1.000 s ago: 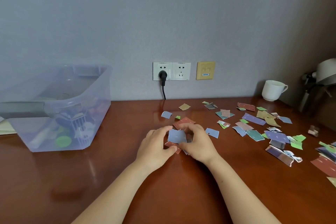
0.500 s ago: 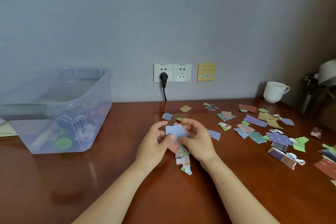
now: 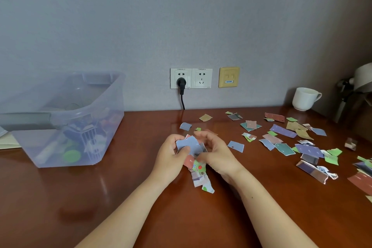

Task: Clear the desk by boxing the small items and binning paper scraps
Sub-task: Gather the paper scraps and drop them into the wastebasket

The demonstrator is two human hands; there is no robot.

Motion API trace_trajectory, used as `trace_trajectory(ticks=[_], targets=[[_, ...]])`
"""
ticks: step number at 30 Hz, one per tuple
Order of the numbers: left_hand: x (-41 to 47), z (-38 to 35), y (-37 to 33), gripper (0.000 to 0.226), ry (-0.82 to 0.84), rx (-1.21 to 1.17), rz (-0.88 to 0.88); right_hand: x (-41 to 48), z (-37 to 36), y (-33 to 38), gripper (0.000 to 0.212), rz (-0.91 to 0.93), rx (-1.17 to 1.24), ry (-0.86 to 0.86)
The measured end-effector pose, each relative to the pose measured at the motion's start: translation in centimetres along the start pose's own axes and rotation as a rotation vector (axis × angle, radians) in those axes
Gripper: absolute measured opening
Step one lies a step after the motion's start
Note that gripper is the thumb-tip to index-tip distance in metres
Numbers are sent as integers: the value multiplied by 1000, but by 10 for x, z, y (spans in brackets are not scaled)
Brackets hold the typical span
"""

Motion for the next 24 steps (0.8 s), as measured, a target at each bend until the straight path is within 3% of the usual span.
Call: trace_trajectory(ticks=[7,13,17,20,22,24], targets=[[0,2,1,19,-20,18,22,-2,-2,3,72,-5,-180,41],[-1,4,-5,25,-134,-89,108,-1,9,4,58,-42,-204,-150],[-3,6,-12,24,-205,-224,211,-6,8,12,50,-120,139,-201],[-2,4,-14,26,-237,-497,422,-9,8,15,42,-244,300,-188],[-1,1,-15,23,-220,-714,556,-13,11,21,30,-289,179,-116],[-3,0,-16,18,-140,-810,646,-17,13,28,16,-273,-98,-6]])
Point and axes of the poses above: each hand's wrist, its own x-axis towards the middle knuckle, its own z-axis out of the back of the hand, y = z × x, the point moved 3 cm from there along x, towards the middle knuckle, and after that the axes turned 7 degrees about -x, right-handed, at the moved point
